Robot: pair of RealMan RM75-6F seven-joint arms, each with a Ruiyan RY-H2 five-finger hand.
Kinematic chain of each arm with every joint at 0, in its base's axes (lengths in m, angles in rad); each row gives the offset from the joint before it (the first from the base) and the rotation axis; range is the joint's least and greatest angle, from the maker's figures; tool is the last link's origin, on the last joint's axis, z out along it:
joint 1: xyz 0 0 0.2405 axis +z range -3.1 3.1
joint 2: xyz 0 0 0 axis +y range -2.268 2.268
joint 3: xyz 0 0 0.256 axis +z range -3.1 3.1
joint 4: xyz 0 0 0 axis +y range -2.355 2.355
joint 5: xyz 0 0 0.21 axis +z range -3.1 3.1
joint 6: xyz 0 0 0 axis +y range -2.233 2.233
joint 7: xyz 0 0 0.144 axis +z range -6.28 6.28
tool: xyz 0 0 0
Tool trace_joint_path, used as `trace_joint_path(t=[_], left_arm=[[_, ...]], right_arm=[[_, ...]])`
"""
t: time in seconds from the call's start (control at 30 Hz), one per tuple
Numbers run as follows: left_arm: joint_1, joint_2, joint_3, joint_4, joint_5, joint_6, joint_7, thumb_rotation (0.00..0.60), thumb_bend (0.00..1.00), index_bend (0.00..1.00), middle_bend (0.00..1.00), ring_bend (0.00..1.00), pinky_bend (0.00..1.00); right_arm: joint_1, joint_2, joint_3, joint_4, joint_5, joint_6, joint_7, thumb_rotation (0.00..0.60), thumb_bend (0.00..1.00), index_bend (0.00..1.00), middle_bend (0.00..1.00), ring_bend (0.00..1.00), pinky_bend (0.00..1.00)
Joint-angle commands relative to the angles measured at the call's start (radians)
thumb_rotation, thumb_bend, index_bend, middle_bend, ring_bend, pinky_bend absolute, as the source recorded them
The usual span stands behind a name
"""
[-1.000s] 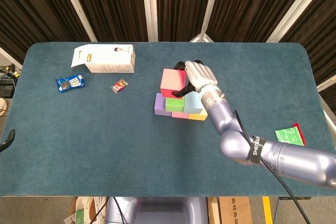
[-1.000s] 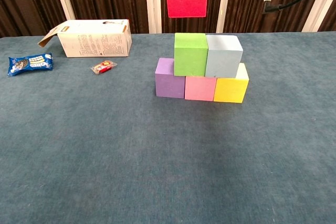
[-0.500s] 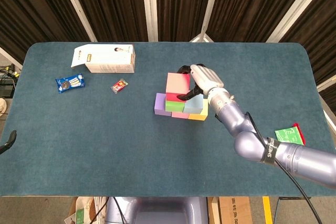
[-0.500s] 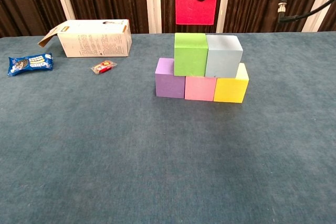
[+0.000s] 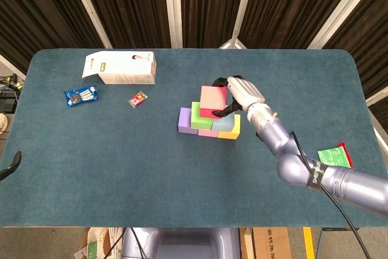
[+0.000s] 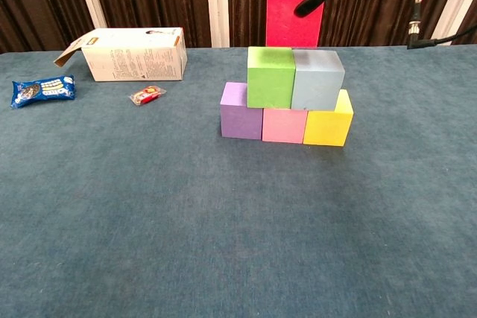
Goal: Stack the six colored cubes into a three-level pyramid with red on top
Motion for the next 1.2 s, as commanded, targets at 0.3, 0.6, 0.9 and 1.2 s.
trace_joint_path(t=[0.3, 0.6, 0.9, 1.2], left_arm=[[-0.001, -0.008, 0.001, 0.001, 0.002, -0.001, 0.013, 0.6, 0.35, 0.07, 0.0, 0.0, 0.0], [0.001, -0.014, -0.001, 0.001, 0.005, 0.006, 0.021, 0.6, 0.35, 0.07, 0.0, 0.0, 0.0], [-0.001, -0.018, 0.001, 0.002, 0.005, 0.002, 0.032, 0.6, 0.35, 0.07, 0.0, 0.0, 0.0], [0.001, -0.019, 0.001, -0.004, 0.004, 0.003, 0.038, 0.6, 0.35, 0.07, 0.0, 0.0, 0.0]], right_arm=[[-0.02, -0.01, -0.013, 0.024, -0.052, -0.019, 0.051, 0.6, 0.33, 0.43, 0.39, 0.18, 0.0], [-0.033, -0.013, -0.021, 0.042, -0.085, -0.043, 0.086, 0.6, 0.33, 0.43, 0.39, 0.17, 0.0], [-0.042, -0.009, -0.02, 0.039, -0.119, -0.052, 0.114, 0.6, 0.33, 0.43, 0.36, 0.16, 0.0], [-0.057, -0.02, -0.019, 0.05, -0.166, -0.061, 0.147, 0.6, 0.33, 0.43, 0.36, 0.16, 0.0]])
